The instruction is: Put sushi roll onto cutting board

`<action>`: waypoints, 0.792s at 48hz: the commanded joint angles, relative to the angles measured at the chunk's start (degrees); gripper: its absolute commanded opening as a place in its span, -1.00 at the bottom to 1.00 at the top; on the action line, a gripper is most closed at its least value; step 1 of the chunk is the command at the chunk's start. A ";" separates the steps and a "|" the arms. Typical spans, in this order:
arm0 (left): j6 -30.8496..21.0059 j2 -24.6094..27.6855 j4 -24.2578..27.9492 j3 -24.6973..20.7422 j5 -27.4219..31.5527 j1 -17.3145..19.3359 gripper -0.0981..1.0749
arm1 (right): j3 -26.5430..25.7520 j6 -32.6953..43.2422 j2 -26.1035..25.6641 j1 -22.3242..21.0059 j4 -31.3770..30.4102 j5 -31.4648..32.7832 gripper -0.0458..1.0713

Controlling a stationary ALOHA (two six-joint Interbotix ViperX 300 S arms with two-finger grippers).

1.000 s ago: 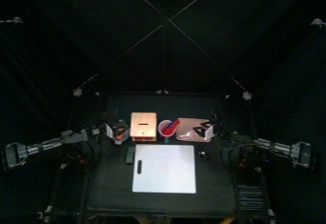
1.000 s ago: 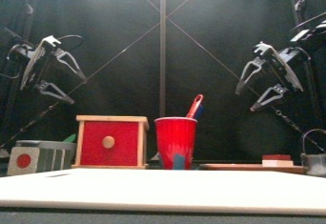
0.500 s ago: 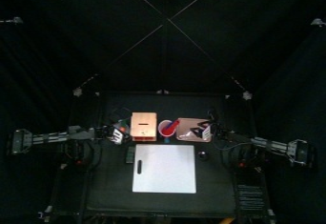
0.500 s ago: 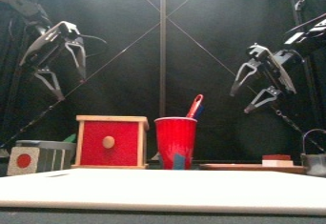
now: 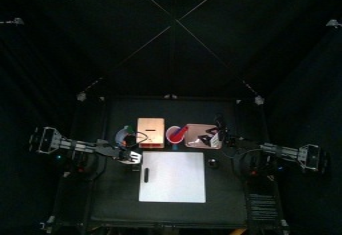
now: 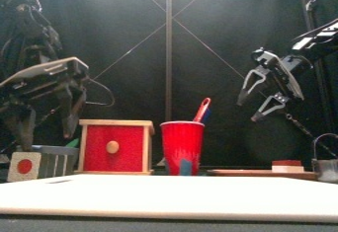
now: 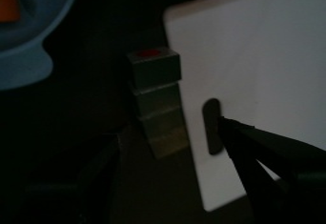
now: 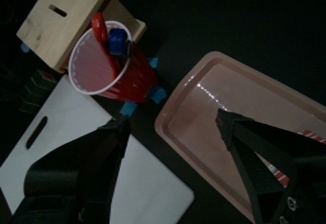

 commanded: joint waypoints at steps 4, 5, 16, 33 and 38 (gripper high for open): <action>-1.23 3.43 1.58 -0.97 -0.62 -0.26 0.90 | 0.00 -0.09 -0.18 0.09 -0.26 -1.05 0.88; -1.32 3.87 1.67 -1.05 -0.53 -0.26 0.89 | 0.18 -0.09 -0.18 0.09 -0.09 -1.23 0.88; -1.58 5.71 1.67 -2.02 -0.18 -1.41 0.52 | 0.26 0.00 -0.26 0.09 0.26 -1.49 0.88; -0.79 -6.77 7.82 -7.21 7.82 -1.85 0.38 | -0.18 0.00 -0.35 0.09 0.44 -1.49 0.88; -0.53 -4.22 7.65 -11.69 3.96 -2.11 0.38 | -0.44 0.00 -0.44 0.00 0.53 -1.49 0.88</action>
